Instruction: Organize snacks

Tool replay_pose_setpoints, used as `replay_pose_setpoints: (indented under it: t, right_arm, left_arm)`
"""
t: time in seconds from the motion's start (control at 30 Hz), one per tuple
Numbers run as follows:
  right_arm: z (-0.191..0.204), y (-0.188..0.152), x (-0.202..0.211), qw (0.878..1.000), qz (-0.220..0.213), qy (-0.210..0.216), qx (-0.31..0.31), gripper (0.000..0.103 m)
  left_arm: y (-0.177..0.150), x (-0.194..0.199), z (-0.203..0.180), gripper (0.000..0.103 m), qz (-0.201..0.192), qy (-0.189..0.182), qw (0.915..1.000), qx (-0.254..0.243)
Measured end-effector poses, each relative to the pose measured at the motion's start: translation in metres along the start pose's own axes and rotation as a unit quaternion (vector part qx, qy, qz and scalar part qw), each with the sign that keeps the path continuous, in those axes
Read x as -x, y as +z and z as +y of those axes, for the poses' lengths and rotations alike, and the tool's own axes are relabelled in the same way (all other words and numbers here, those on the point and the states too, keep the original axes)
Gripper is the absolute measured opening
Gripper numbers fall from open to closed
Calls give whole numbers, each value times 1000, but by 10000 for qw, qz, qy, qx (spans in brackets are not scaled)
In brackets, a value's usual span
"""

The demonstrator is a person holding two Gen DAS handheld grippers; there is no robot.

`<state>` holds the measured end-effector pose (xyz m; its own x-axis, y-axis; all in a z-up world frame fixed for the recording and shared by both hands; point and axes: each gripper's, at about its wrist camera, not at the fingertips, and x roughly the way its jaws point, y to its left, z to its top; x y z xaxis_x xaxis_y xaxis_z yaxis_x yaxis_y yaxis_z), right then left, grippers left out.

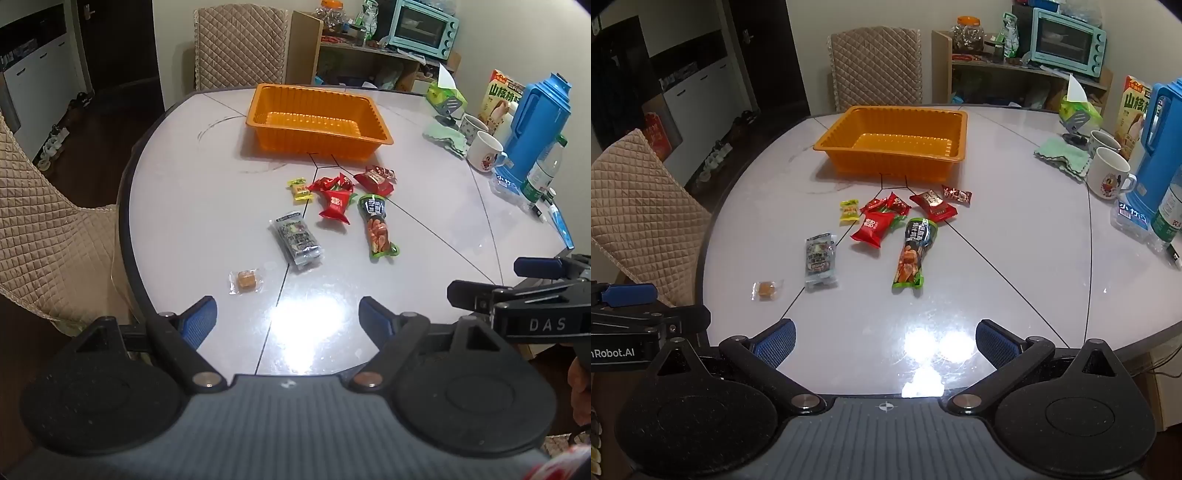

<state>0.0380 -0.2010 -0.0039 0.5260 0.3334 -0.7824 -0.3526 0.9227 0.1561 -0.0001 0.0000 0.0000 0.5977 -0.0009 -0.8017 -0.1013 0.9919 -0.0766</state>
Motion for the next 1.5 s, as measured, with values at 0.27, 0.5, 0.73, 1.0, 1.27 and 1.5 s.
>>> replay_pose_setpoints:
  t: [0.27,0.5,0.73,1.0,1.27,1.5]
  right_arm:
    - [-2,2,-2,10000,30,11,-10,103]
    - [-4,0,-2,10000,12,-5,-26,103]
    - [-6,-3,0,10000,0,15,-19,103]
    - [-9,-1,1,10000,-2,49,6,103]
    - [-9,0,0,10000,1,54,10,103]
    - [-10,2,0,10000,-4,60,13,103]
  left_arm:
    - [-1,2,-1,83,-7,-26,10000,-31]
    - [-1,-3,-1,83,20,-8,10000,-22]
    - [-1,-3,-1,83,10,11,10000,0]
    - [1,1,-3,83,-4,20,10000,31]
    - [1,2,-3,83,-3,20,10000,28]
    - [1,2,-3,83,-1,20,10000,27]
